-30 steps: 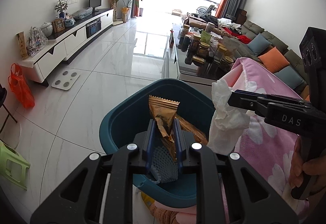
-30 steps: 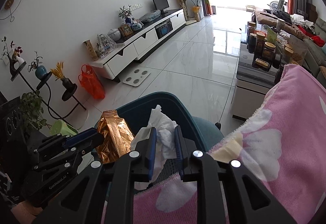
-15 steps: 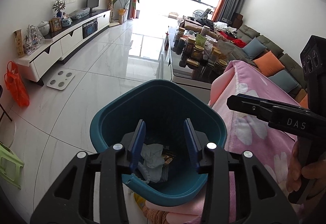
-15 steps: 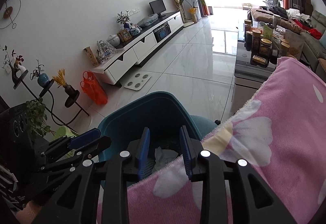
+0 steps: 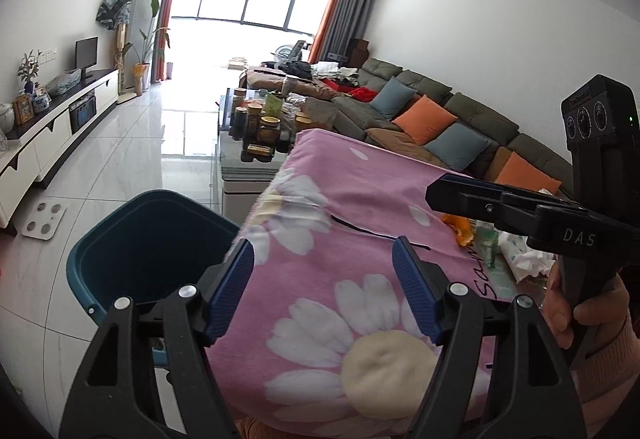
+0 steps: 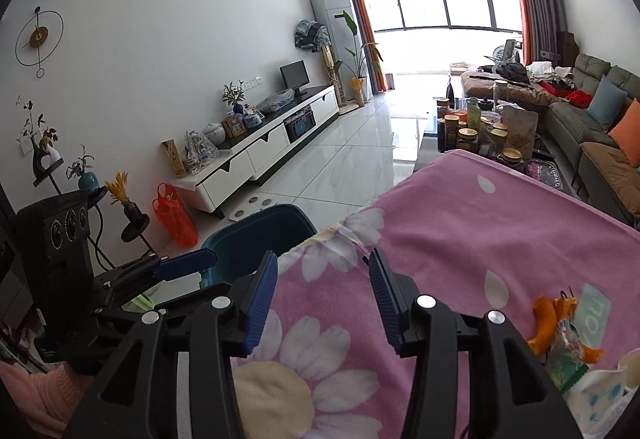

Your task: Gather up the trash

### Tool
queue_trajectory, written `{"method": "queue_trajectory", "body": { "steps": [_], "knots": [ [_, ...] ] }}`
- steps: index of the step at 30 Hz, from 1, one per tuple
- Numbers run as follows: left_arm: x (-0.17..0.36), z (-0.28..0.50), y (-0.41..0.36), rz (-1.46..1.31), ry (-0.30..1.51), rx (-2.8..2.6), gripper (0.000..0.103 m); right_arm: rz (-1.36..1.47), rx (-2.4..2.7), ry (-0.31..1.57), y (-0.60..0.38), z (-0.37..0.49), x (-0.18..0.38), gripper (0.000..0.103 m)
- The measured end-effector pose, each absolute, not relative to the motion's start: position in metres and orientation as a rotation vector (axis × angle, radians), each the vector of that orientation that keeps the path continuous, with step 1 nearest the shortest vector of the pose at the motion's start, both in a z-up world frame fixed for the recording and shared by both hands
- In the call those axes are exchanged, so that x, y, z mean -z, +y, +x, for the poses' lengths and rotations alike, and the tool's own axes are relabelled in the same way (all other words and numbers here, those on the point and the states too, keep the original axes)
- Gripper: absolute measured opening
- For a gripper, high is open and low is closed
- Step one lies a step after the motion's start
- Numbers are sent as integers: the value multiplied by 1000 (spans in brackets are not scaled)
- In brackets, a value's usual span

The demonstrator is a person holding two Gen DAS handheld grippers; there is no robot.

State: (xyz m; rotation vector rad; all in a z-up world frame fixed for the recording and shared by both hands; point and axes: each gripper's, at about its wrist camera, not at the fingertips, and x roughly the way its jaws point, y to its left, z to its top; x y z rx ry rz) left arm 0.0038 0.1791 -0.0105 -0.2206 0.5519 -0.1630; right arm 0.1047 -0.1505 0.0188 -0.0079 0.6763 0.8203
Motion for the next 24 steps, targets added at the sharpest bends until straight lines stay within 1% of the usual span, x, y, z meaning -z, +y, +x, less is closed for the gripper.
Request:
{"method": "queue_trajectory", "body": {
  "steps": [8, 14, 19, 24],
  "knots": [
    [22, 9, 90, -177, 617, 400, 71, 81, -590, 651, -267, 82, -16, 45],
    [29, 15, 29, -169, 666, 590, 71, 134, -438, 648, -332, 70, -10, 45],
    [39, 18, -15, -164, 729, 713, 71, 188, -368, 654, -370, 64, 0, 45],
    [48, 22, -45, -155, 779, 779, 71, 219, -344, 658, -385, 60, 10, 45]
  ]
}}
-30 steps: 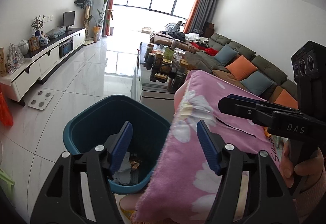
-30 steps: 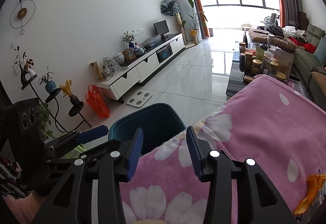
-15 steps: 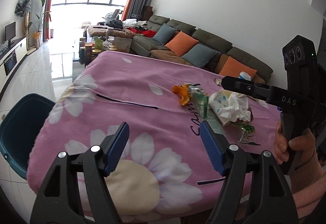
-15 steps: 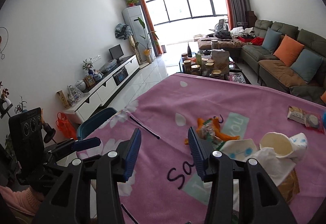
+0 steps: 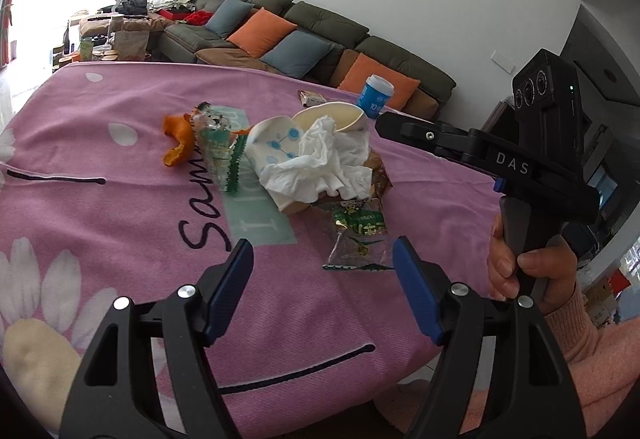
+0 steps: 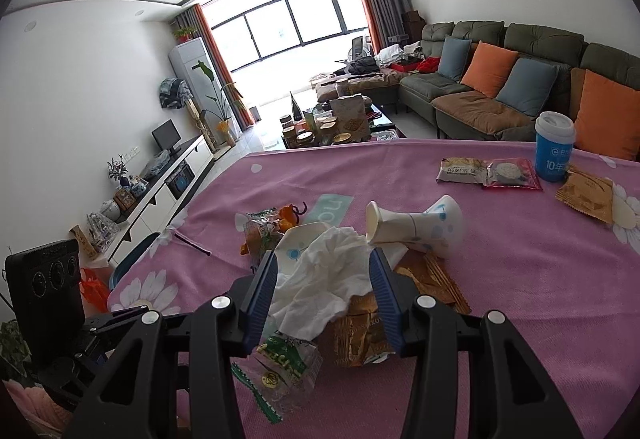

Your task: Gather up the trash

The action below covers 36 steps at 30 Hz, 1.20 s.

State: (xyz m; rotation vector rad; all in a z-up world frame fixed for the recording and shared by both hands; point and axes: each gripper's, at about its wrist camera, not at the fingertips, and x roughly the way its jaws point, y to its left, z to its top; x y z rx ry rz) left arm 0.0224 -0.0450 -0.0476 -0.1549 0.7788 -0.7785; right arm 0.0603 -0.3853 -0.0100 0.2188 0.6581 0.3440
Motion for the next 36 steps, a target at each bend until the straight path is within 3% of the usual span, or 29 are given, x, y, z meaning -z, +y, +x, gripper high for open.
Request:
{"method": "queue_trajectory", "body": {
  "steps": [9, 12, 16, 20, 22, 34, 36],
  "knots": [
    [67, 39, -77, -133, 884, 796, 62, 256, -349, 676, -396, 58, 24, 45],
    [72, 40, -85, -120, 898, 798, 50, 273, -353, 687, -398, 61, 30, 45],
    [77, 42, -91, -115, 913, 811, 25, 284, -363, 694, -397, 66, 34, 45],
    [80, 42, -90, -109, 898, 795, 23, 278, -371, 703, -392, 68, 38, 45],
    [79, 39, -88, -105, 894, 803, 16, 274, -362, 708, -392, 70, 40, 45],
    [69, 21, -49, -113, 844, 776, 16, 271, -316, 718, -391, 76, 44, 45],
    [67, 20, -37, -131, 837, 759, 16, 273, -313, 717, -391, 77, 43, 38]
  ]
}}
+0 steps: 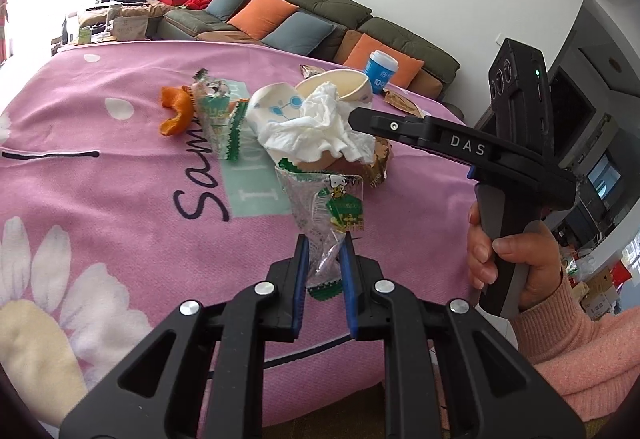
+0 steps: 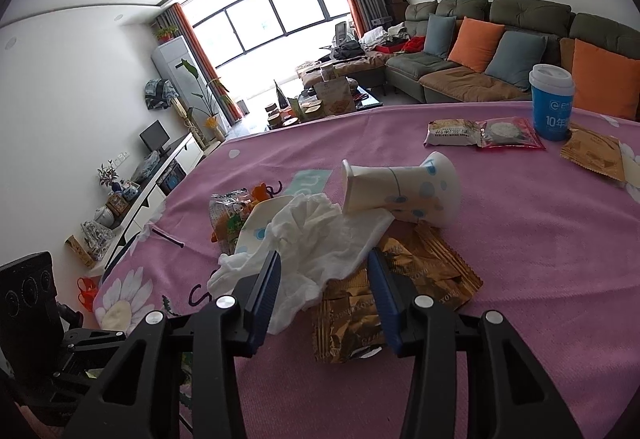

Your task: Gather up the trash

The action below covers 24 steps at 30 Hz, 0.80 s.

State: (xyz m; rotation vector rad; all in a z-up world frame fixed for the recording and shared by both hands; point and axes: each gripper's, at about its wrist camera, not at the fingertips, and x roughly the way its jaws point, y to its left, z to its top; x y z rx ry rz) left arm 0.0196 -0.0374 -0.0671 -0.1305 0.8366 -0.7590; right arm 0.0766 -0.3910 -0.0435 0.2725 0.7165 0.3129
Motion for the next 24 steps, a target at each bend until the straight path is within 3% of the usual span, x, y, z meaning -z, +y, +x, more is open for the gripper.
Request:
{"method": "queue_trajectory", "body": {
  "steps": [2, 8, 17, 19, 21, 24],
  "knots": [
    [66, 18, -27, -142, 827, 737, 16, 271, -310, 716, -391, 77, 43, 33],
    [62, 18, 3, -171, 804, 679, 16, 267, -332, 702, -387, 76, 41, 5],
    [54, 16, 33, -213, 773, 608, 16, 252, -404, 669, -374, 64, 23, 3],
    [52, 16, 38, -219, 770, 598, 16, 222, -341, 643, -375, 61, 16, 9],
    [53, 17, 40, -228, 768, 592, 16, 201, -282, 612, -379, 62, 10, 44],
    [53, 17, 43, -239, 769, 586, 16, 180, -226, 603, -382, 73, 6, 46]
  ]
}}
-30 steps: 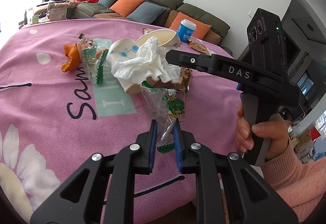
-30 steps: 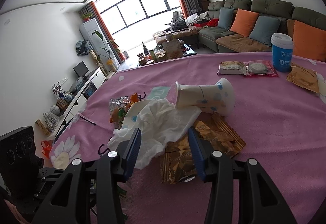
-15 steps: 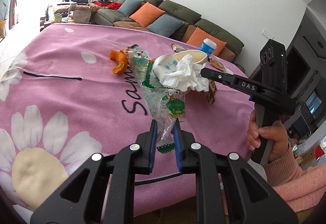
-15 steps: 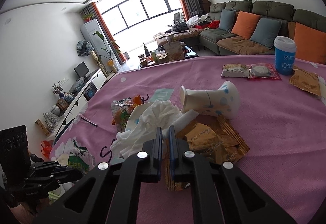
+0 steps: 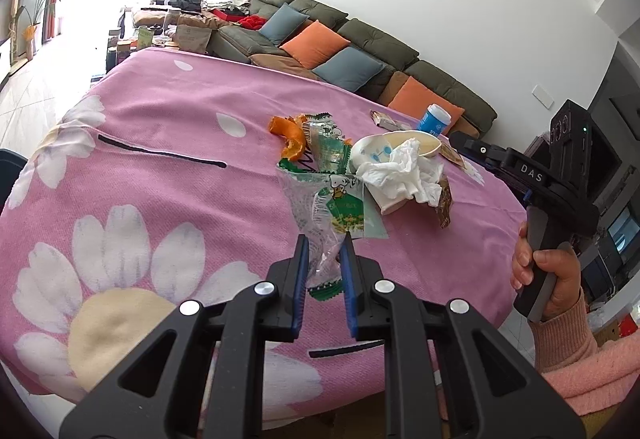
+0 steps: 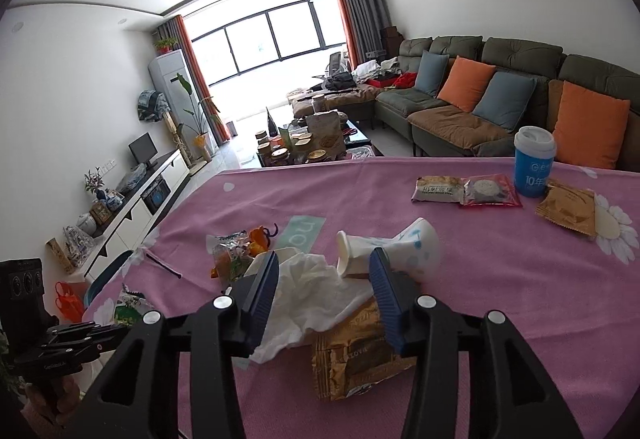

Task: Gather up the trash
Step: 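Hold the clear plastic wrapper with the left gripper while the right gripper approaches the paper cup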

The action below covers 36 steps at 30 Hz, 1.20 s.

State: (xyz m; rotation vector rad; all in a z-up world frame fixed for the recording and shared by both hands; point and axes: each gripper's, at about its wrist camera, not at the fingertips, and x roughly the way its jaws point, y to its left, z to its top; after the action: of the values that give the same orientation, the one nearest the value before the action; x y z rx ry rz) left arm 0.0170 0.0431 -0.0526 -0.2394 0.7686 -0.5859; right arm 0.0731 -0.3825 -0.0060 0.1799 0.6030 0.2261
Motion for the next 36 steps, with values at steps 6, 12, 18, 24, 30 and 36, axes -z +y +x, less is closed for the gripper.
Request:
{"method": "queue_trajectory", "body": {
  "steps": [6, 12, 18, 24, 30, 36],
  "knots": [
    [51, 16, 44, -238, 772, 582, 16, 26, -135, 635, -372, 105, 12, 34],
    [54, 21, 47, -253, 783, 567, 16, -34, -64, 670, -387, 104, 24, 30],
    [57, 26, 46, -257, 791, 568, 16, -108, -11, 692, -395, 100, 32, 29],
    [58, 28, 44, -255, 793, 566, 16, -198, 22, 707, -387, 106, 41, 31],
    [60, 29, 44, -257, 794, 559, 16, -204, 45, 706, -390, 111, 45, 23],
    [59, 28, 48, -260, 782, 544, 16, -184, 44, 663, -396, 104, 35, 9]
  ]
}}
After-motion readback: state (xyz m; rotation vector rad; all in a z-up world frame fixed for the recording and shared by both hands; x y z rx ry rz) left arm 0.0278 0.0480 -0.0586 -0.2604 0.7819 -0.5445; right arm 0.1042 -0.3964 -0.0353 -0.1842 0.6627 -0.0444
